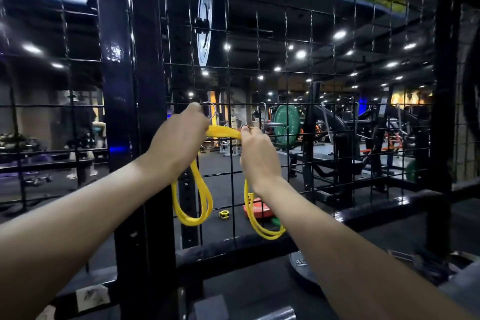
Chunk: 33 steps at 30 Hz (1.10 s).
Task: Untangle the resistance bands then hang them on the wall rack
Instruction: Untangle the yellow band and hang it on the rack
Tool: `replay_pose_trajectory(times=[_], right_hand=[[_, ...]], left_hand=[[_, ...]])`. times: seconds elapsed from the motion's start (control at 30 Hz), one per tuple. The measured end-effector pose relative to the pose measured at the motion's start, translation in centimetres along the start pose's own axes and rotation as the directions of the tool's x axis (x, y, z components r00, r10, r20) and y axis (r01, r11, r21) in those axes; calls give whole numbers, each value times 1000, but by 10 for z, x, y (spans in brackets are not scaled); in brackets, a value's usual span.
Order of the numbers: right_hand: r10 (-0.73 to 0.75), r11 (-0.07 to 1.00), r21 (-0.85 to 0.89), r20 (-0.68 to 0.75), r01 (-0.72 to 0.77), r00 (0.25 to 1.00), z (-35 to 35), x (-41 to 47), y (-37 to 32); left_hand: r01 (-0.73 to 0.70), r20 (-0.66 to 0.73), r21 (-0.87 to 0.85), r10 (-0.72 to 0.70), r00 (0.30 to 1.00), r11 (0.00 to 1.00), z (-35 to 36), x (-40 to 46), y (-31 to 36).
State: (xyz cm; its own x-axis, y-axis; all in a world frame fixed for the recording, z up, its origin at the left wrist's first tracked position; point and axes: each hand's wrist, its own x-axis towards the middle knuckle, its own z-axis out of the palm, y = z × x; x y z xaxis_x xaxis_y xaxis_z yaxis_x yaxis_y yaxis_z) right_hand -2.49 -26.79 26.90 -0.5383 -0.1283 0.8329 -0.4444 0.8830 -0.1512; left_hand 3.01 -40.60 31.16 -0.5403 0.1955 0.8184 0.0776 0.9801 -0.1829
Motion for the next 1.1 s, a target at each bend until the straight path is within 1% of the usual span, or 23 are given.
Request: replay_pose_trajectory(times=[0.13,0.3,0.47,0.53,0.63,0.7,0.8,0.9,1.0,1.07,1.1], right_hand=[[-69,995,-67,78,74,995,-2,-13,-6],[-79,992,-90,106,89,991,-2,-19,-9],[-141,988,-40,190,151,972,-6,-31,-10],[-186,982,-7,180,190,966,-6,-40,-7],[-177,978,127,79,166,981,-6,-47,-1],[-147,960,246,40,133,988,-9,-46,0],[-65,911,410,24,50,998,-13,-40,-4],[-22,873,488,51,-5,998,-15,-34,-10],[-16,872,488,115,-43,993,-15,-31,-12],[17,871,481,168,-97,986,-11,-32,-9],[39,855,500,211,-141,977,-9,-34,-7]], left_hand=[[-20,69,112,12,998,993,6,-17,-3],[-10,56,109,3,998,994,3,-18,-1],[45,21,-8,-44,999,999,5,-22,-3],[86,-12,-136,-89,996,987,2,-28,1],[148,-113,-379,-204,972,913,-3,-40,5],[198,-160,-518,-322,933,832,-1,-49,7],[281,-152,-677,-502,851,680,10,-61,12],[320,-106,-751,-583,805,577,24,-73,25],[314,-89,-788,-602,794,530,32,-81,35],[298,-103,-776,-578,810,556,32,-79,36],[290,-108,-762,-555,825,579,31,-78,35]])
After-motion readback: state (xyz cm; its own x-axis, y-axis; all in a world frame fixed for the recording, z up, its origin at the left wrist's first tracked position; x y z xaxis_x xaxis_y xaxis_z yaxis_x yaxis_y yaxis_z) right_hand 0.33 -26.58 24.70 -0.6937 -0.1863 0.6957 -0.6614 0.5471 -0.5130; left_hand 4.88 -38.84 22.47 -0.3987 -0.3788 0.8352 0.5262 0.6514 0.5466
